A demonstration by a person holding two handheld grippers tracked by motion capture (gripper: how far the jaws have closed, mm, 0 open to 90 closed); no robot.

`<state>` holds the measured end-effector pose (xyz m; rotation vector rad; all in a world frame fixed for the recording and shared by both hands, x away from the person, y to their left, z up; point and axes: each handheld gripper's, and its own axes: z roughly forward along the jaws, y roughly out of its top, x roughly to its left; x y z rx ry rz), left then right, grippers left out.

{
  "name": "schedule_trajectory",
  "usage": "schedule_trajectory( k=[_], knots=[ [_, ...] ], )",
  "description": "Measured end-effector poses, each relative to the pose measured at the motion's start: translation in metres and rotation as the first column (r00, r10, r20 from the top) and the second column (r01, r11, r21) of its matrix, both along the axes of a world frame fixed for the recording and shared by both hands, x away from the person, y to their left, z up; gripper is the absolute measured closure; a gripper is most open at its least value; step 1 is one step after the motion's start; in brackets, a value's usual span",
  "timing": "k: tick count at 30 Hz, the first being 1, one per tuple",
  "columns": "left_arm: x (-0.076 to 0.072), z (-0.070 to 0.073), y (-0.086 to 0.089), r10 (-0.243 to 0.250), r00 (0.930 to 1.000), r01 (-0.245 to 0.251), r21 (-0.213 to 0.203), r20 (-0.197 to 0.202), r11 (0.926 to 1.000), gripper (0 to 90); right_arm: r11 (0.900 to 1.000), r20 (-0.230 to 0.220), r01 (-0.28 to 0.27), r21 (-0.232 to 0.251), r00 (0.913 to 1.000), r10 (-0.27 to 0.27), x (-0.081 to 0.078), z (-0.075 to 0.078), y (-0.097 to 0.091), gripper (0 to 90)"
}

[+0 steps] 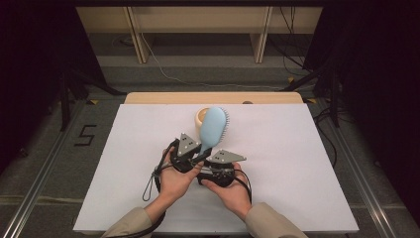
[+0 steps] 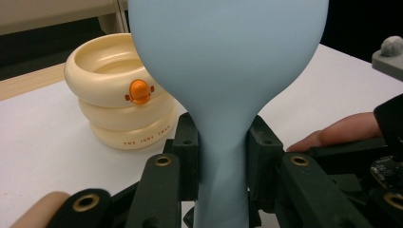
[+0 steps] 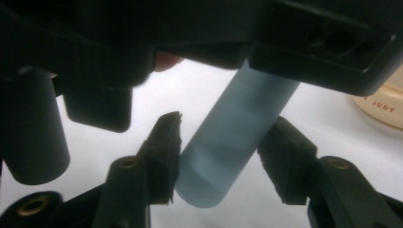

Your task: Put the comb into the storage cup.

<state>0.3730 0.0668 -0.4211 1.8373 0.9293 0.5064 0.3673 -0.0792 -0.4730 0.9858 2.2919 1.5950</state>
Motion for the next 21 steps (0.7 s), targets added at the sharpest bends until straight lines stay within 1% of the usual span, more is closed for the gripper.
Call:
schedule_trajectory(
  k=[4,8,14,17,21],
  knots=[
    [0.0000,-0.0003,-0.0002,0.000,1.0000,0.000,-0.001,0.001,1.0000,69.8,1.0000,-0.008,0.002,0.001,1.0000,-0.002,-0.0002,0.0007,-0.0002,55.8],
    [-0.0006,-0.0012,-0.0013,-0.002,1.0000,0.002,-0.005,0.000,1.0000,69.8,0.9999,-0.034,0.015,0.009,0.9993,-0.014,0.0006,0.0009,-0.0019,58.4],
    [-0.0006,-0.0019,-0.0020,-0.005,1.0000,0.005,-0.008,0.003,1.0000,69.8,0.9992,-0.071,0.036,0.017,0.9968,-0.035,0.0017,0.0016,-0.0050,61.3],
    [-0.0014,-0.0024,-0.0029,-0.008,1.0000,0.008,-0.018,0.002,0.9998,69.7,0.9986,-0.087,0.048,0.021,0.9951,-0.046,0.0020,0.0022,-0.0063,62.7],
    [-0.0025,-0.0027,-0.0040,-0.013,0.9998,0.013,-0.019,0.013,0.9997,69.6,0.9974,-0.112,0.070,0.019,0.9914,-0.067,0.0022,0.0040,-0.0089,64.4]
  ],
)
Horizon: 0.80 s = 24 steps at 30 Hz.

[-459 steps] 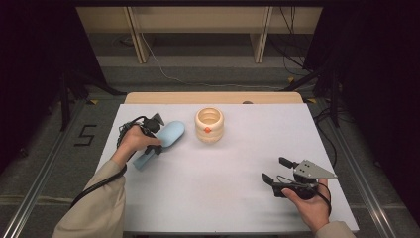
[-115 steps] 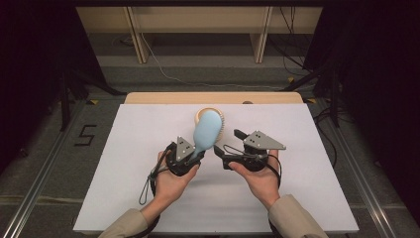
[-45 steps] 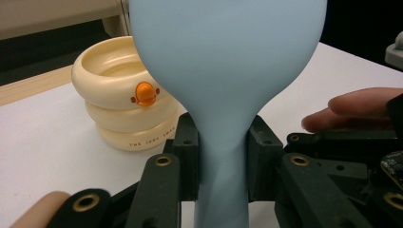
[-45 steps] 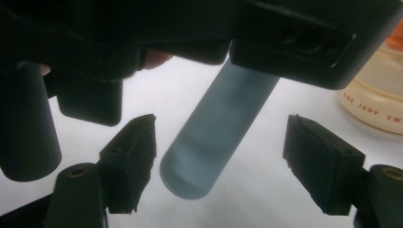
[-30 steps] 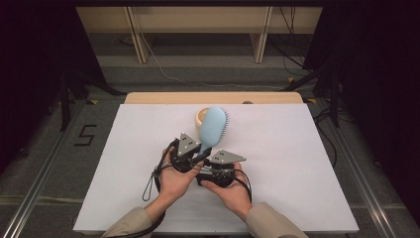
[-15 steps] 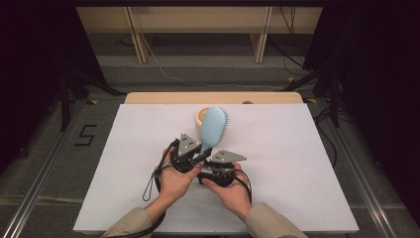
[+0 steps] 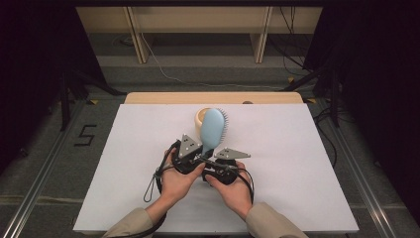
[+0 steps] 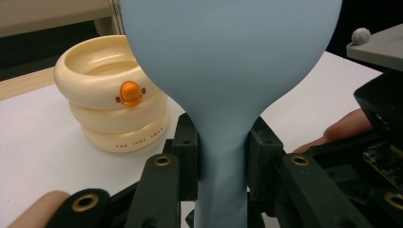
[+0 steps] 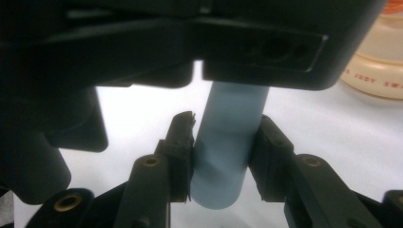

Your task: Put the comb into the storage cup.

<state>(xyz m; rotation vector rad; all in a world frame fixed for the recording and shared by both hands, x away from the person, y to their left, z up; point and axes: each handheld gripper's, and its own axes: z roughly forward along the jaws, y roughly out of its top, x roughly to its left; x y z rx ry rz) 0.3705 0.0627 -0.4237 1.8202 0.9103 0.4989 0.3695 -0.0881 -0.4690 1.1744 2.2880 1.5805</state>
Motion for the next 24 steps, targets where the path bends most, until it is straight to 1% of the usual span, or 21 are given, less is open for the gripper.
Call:
schedule_trajectory(
  k=[7,11,15,24],
  knots=[
    [-0.0003,-0.0002,-0.0002,-0.003,1.0000,0.003,-0.005,-0.001,1.0000,69.2,0.9999,-0.023,0.010,-0.007,0.9997,-0.010,-0.0006,0.0019,-0.0013,64.7],
    [0.0001,0.0003,0.0001,-0.001,0.9999,0.001,0.006,0.010,1.0000,67.7,0.9996,-0.019,0.010,-0.025,0.9998,-0.011,-0.0008,0.0033,-0.0018,64.9],
    [0.0009,0.0017,0.0014,0.001,0.9999,-0.001,0.010,0.016,0.9999,66.2,0.9997,-0.018,0.009,-0.022,0.9998,-0.009,-0.0012,0.0038,-0.0018,65.0],
    [0.0009,0.0038,0.0016,-0.002,0.9996,0.001,0.013,0.028,0.9999,65.1,0.9999,-0.019,0.016,0.001,0.9997,-0.016,-0.0019,0.0044,-0.0022,65.1]
  ],
)
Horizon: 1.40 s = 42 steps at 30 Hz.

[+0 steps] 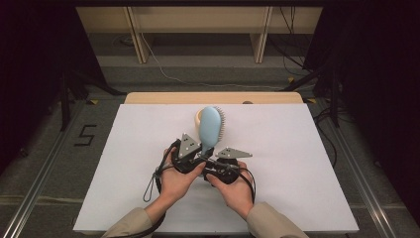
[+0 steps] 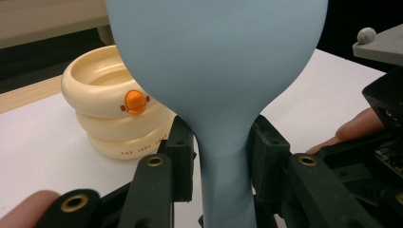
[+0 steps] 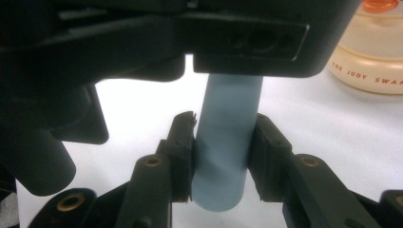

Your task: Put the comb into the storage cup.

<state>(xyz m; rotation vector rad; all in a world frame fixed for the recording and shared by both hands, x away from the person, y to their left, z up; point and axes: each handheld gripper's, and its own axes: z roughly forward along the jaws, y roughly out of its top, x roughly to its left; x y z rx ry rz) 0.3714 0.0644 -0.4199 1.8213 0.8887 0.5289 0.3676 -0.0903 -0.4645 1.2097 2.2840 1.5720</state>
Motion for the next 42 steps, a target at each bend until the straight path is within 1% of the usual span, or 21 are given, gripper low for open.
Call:
schedule_trajectory(
  k=[6,16,20,25,34,38,42],
  knots=[
    [0.0002,0.0004,-0.0003,-0.005,1.0000,0.005,-0.001,0.008,1.0000,62.5,1.0000,0.001,0.004,0.008,1.0000,-0.004,0.0000,0.0004,-0.0009,65.1],
    [0.0010,0.0029,0.0008,-0.015,0.9998,0.015,0.003,0.013,0.9999,59.4,0.9993,0.001,0.014,0.034,0.9999,-0.014,0.0004,0.0020,-0.0028,65.1],
    [0.0009,0.0039,0.0001,-0.028,0.9995,0.028,0.019,0.018,0.9994,57.5,0.9991,-0.001,0.014,0.040,0.9999,-0.014,0.0006,0.0023,-0.0032,65.2],
    [0.0009,0.0045,-0.0004,-0.037,0.9992,0.037,0.016,0.017,0.9992,56.9,0.9985,-0.004,0.017,0.053,0.9998,-0.017,0.0013,0.0029,-0.0045,65.2],
    [0.0021,0.0065,0.0022,-0.029,0.9995,0.029,-0.002,0.015,0.9996,54.5,0.9971,0.002,0.023,0.073,0.9997,-0.024,0.0014,0.0057,-0.0064,65.2],
    [0.0019,0.0076,0.0025,-0.034,0.9992,0.034,0.000,0.019,0.9994,54.5,0.9958,0.003,0.025,0.089,0.9997,-0.025,0.0015,0.0060,-0.0070,65.2],
    [0.0013,0.0079,0.0015,-0.041,0.9988,0.041,0.000,0.025,0.9992,55.4,0.9956,0.003,0.027,0.090,0.9996,-0.027,0.0018,0.0057,-0.0071,65.2]
  ],
)
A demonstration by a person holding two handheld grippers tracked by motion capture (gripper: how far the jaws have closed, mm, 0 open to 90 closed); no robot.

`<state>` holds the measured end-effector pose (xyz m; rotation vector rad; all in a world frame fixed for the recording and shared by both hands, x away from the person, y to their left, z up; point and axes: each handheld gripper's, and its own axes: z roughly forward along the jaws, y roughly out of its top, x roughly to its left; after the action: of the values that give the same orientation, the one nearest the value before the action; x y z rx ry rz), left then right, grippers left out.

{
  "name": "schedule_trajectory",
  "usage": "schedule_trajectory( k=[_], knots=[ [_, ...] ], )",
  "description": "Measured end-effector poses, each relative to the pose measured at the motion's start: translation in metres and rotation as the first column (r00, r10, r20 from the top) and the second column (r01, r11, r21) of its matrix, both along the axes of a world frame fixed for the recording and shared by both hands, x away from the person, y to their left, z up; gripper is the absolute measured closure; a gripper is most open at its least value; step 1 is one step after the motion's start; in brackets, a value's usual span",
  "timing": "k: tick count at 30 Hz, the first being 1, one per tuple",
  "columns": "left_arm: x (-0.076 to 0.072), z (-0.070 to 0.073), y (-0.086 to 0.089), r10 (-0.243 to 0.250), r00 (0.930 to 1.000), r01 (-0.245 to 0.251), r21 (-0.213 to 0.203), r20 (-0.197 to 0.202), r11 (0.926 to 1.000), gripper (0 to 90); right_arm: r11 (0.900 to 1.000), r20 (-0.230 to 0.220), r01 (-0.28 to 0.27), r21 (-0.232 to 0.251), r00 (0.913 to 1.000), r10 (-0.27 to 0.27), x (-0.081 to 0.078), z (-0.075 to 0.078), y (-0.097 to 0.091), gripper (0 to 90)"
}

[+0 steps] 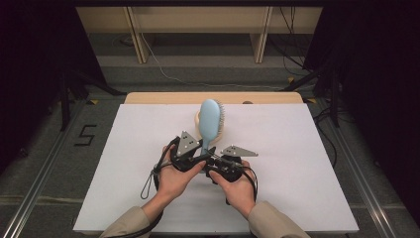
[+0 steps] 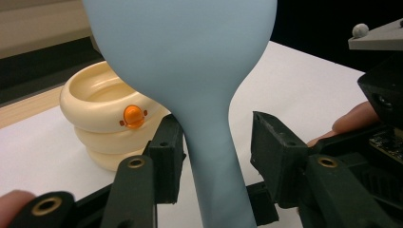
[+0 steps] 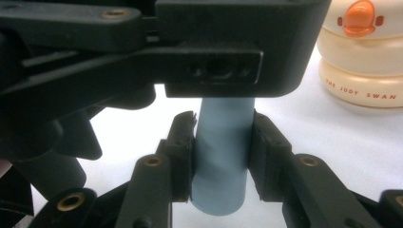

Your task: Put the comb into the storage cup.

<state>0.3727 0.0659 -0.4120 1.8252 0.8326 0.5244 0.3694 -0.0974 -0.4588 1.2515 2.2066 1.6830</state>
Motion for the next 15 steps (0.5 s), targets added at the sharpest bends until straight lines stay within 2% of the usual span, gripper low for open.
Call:
schedule_trajectory(
  k=[7,15],
  knots=[
    [-0.0024,0.0010,-0.0012,-0.018,0.9998,0.018,-0.001,0.013,0.9998,66.4,1.0000,-0.006,0.003,0.001,1.0000,-0.003,0.0000,-0.0007,0.0003,65.2],
    [-0.0041,0.0003,-0.0046,-0.031,0.9995,0.031,0.001,0.006,0.9995,69.2,1.0000,-0.016,0.007,0.002,0.9998,-0.007,0.0005,-0.0017,0.0000,65.2]
  ],
)
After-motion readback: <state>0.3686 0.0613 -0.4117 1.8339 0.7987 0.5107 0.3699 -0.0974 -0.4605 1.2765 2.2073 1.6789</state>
